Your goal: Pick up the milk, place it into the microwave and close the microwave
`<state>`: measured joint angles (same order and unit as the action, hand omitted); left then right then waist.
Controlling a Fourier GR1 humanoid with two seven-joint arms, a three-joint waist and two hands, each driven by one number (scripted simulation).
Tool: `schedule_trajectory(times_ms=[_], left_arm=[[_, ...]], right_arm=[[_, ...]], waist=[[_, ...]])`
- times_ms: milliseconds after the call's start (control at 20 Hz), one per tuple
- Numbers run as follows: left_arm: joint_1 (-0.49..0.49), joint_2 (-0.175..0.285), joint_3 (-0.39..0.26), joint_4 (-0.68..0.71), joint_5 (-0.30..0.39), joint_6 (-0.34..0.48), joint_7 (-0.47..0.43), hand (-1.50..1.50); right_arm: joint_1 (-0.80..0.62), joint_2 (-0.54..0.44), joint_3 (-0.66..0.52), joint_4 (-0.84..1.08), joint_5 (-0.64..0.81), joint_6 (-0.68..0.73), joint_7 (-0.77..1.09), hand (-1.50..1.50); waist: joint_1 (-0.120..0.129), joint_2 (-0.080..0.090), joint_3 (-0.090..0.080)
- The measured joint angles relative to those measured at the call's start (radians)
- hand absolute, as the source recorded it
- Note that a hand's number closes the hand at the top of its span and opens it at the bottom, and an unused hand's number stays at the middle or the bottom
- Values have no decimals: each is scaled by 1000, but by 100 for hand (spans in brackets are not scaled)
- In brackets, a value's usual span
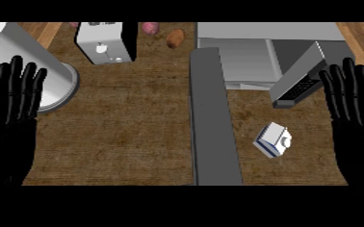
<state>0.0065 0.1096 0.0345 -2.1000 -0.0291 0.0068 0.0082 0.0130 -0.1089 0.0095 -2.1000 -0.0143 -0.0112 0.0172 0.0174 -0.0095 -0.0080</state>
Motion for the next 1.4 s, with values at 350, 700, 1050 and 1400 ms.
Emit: schedule_trajectory(times_ms=[350, 700, 1050, 1400], left_arm=[[-32, -21, 23, 77, 43, -4, -28, -150], [46, -34, 55, 69, 116, -24, -1, -150], [174, -14, 110, -42, 210, -88, 13, -150], [314, -10, 174, -129, 300, -180, -8, -150]], right_arm=[[-33, 84, 114, 4, 254, -249, 39, -150], [-37, 104, 333, 12, 484, -480, 207, -150], [-4, 108, 458, 1, 677, -611, 338, -150], [75, 108, 473, 55, 670, -701, 306, -150]], waist=[[-14, 8, 5], [-13, 8, 7], [-13, 7, 7], [-12, 7, 8]])
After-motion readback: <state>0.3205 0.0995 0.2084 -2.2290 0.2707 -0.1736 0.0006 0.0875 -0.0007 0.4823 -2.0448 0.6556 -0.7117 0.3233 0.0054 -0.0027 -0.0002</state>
